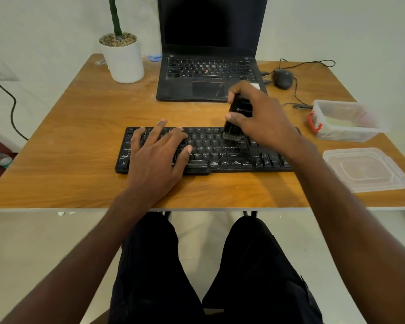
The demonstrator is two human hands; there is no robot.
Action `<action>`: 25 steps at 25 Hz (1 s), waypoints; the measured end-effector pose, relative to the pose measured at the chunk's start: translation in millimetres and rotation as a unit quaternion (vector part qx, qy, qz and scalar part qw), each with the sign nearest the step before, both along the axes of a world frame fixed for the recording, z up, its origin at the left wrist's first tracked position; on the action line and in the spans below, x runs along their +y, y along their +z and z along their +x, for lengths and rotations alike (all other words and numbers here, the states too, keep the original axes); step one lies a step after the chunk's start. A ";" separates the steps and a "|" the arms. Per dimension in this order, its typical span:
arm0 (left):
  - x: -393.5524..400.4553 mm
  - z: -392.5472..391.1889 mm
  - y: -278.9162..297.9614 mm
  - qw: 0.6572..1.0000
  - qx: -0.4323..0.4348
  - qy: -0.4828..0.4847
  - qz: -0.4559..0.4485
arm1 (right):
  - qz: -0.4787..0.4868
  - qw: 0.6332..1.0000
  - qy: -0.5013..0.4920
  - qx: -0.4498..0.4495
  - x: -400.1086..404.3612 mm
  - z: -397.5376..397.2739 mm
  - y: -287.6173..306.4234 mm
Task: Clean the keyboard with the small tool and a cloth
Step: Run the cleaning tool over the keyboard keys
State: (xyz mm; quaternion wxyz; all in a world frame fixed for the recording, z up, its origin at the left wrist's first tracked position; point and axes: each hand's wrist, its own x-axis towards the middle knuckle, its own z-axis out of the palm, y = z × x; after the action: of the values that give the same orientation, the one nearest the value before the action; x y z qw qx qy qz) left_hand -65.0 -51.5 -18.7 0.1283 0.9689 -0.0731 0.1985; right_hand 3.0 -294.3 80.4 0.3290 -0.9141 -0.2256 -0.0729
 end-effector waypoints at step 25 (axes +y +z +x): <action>-0.4 0.4 -0.4 1.000 0.004 0.020 0.010 | -0.051 0.997 0.053 -0.030 -25.4 -18.8 -12.4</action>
State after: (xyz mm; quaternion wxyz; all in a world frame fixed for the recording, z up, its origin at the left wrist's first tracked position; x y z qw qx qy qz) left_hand -64.6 -52.0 -19.1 0.1150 0.9722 -0.0554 0.1962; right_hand -15.8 -319.7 68.0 0.2788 -0.9136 -0.2874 -0.0714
